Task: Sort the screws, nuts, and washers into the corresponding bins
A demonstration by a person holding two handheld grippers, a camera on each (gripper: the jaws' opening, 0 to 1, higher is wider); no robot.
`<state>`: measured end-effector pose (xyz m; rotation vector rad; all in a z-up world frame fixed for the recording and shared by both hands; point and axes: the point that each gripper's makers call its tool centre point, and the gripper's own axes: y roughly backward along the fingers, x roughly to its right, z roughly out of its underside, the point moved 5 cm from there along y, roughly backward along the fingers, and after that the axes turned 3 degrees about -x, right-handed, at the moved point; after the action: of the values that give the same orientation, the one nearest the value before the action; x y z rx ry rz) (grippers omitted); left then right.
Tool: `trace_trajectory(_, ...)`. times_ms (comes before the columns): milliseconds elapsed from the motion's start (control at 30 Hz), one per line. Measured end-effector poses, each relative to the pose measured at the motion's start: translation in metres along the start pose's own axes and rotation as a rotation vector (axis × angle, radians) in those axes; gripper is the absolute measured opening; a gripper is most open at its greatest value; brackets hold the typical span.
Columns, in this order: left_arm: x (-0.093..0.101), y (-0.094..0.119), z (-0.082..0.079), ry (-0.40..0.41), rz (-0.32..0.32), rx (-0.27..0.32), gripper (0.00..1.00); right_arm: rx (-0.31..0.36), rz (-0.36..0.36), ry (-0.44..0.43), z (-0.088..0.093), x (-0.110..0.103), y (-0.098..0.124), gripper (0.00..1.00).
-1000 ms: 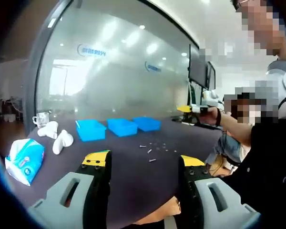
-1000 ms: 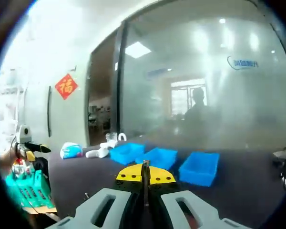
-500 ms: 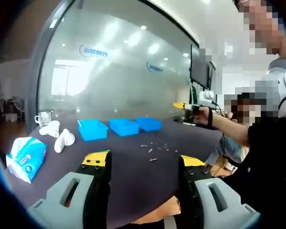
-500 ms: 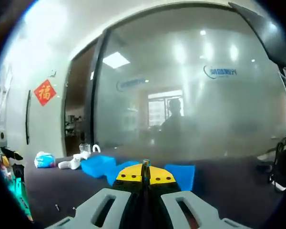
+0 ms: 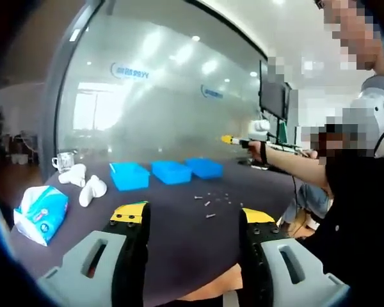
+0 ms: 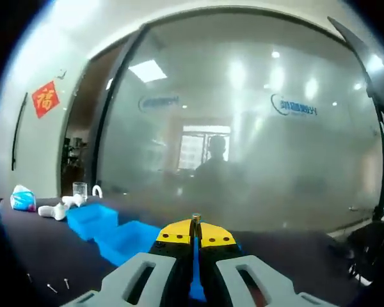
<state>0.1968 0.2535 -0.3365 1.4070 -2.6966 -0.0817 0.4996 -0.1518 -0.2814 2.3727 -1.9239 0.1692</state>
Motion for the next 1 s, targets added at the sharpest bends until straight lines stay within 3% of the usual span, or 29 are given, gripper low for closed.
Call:
trace_trajectory(100,-0.001,0.001,-0.001,0.0,-0.008,0.005,0.54,-0.016,0.001,0.002,0.0,0.005,-0.025,0.0)
trace_trajectory(233,-0.006,0.002,0.001,0.006,-0.034,0.0,0.54,-0.014,0.029,0.02,-0.005,0.004,-0.04,0.0)
trace_trajectory(367,-0.008,0.003,0.0,0.022,-0.05,0.011,0.54,-0.058,0.042,0.014,0.001,0.005,-0.059,0.0)
trace_trajectory(600,-0.006,0.007,0.001,0.011,-0.06,0.005,0.54,-0.102,0.077,-0.008,0.015,0.015,-0.068,0.0)
trace_trajectory(867,-0.007,0.006,-0.002,0.019,-0.066,0.01,0.54,-0.128,0.06,-0.012,0.021,0.016,-0.068,0.0)
trace_trajectory(1000,-0.005,0.004,-0.002,0.017,-0.057,0.006,0.54,-0.117,0.046,0.013,0.02,0.012,-0.069,0.19)
